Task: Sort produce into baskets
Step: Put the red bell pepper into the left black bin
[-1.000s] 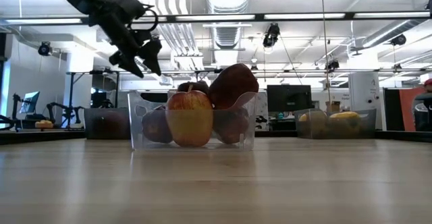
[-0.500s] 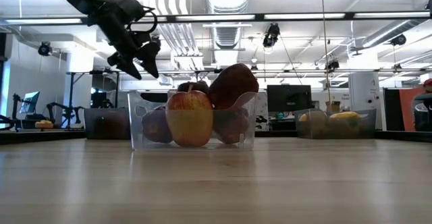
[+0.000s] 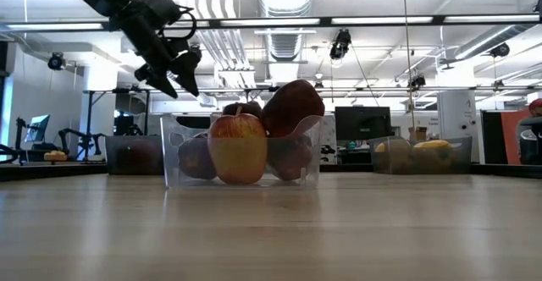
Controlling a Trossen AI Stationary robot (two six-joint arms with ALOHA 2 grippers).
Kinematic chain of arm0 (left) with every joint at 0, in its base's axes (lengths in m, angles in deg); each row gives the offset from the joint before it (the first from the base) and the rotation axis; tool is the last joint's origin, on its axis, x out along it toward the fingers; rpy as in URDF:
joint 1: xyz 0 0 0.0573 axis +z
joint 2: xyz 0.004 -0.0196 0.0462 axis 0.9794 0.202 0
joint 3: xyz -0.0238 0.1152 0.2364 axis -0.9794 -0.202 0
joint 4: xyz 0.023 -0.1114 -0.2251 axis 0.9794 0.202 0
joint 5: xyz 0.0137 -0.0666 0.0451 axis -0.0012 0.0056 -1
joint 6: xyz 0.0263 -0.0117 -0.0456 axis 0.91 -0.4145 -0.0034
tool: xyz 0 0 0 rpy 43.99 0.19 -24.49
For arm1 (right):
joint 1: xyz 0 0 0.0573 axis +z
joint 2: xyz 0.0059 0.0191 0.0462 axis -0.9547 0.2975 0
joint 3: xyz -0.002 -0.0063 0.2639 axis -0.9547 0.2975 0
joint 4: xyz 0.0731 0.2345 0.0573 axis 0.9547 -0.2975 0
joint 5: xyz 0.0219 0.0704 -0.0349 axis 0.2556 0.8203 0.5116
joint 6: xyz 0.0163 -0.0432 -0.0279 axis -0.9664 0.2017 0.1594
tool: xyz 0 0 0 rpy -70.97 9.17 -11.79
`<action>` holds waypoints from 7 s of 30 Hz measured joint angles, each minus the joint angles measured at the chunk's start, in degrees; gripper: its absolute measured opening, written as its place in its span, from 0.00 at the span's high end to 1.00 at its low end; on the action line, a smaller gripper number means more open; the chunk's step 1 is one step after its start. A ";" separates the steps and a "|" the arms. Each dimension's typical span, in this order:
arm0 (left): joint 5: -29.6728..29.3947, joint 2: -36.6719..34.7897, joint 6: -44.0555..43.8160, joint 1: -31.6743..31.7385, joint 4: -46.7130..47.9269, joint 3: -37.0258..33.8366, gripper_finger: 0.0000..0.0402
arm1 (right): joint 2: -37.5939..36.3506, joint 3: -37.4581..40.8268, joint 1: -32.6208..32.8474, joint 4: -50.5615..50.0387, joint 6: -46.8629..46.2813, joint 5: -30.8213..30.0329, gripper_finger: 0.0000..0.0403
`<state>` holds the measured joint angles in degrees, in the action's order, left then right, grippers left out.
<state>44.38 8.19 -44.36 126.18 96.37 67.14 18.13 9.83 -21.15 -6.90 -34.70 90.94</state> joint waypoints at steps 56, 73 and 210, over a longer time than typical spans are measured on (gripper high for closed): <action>20.49 3.03 3.86 -17.39 8.55 9.43 0.14 | -9.62 -16.33 -73.82 25.69 16.29 -11.64 0.04; 20.90 34.40 34.38 -15.04 9.03 27.85 0.14 | -22.22 -13.53 -52.28 -0.10 -12.96 -32.71 0.03; 26.93 2.07 14.04 4.42 3.07 2.43 0.04 | -14.49 31.59 -4.80 49.92 -114.31 48.95 0.44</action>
<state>71.31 10.26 -30.32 130.59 99.45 69.56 3.64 41.41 -25.95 43.02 -149.01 139.89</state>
